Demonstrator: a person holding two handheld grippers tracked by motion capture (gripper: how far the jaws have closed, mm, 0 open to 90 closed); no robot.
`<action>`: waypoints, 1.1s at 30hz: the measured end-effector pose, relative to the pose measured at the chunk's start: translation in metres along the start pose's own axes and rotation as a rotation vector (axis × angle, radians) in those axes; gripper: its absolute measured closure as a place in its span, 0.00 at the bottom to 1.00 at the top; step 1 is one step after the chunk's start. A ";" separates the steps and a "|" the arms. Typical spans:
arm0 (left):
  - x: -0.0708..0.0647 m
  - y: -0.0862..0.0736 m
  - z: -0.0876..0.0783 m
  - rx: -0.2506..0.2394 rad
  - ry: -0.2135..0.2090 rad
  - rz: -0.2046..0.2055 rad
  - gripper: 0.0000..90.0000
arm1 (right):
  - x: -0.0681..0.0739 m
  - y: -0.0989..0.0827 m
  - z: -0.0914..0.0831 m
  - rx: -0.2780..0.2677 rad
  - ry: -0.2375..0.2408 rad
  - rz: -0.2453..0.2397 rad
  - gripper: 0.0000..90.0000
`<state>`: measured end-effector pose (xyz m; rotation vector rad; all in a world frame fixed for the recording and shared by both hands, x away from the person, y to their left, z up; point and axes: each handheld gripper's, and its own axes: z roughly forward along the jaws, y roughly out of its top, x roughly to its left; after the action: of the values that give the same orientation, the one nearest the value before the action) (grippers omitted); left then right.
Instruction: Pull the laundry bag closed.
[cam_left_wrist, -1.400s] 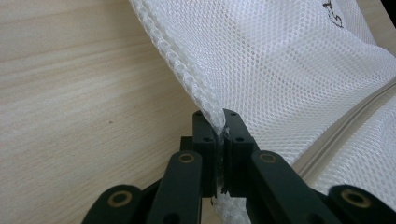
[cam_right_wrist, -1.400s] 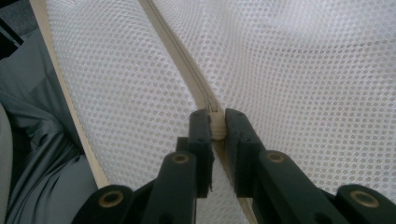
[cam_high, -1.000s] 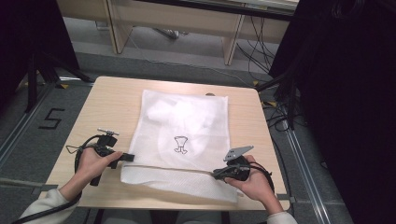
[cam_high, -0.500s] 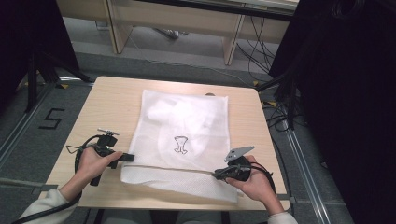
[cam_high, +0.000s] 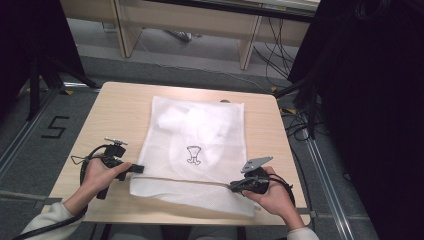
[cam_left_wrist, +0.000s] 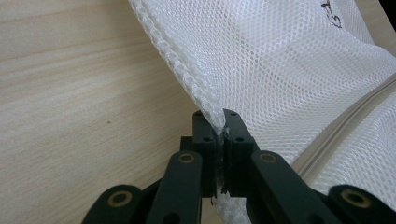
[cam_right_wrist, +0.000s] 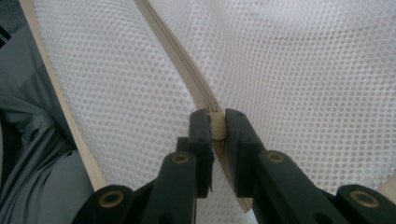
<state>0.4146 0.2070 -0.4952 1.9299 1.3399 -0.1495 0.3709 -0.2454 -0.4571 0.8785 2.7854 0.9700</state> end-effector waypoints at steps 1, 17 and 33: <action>0.000 0.000 0.000 0.000 -0.003 -0.001 0.94 | -0.001 0.000 0.000 0.000 -0.001 -0.011 0.92; 0.000 0.000 0.000 -0.002 -0.003 -0.001 0.94 | -0.001 -0.003 -0.003 0.003 -0.012 0.026 0.92; 0.001 0.000 0.000 -0.001 -0.003 0.000 0.94 | -0.005 -0.009 -0.006 0.004 -0.026 0.044 0.92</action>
<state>0.4149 0.2073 -0.4956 1.9282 1.3385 -0.1519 0.3687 -0.2569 -0.4588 0.9496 2.7581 0.9527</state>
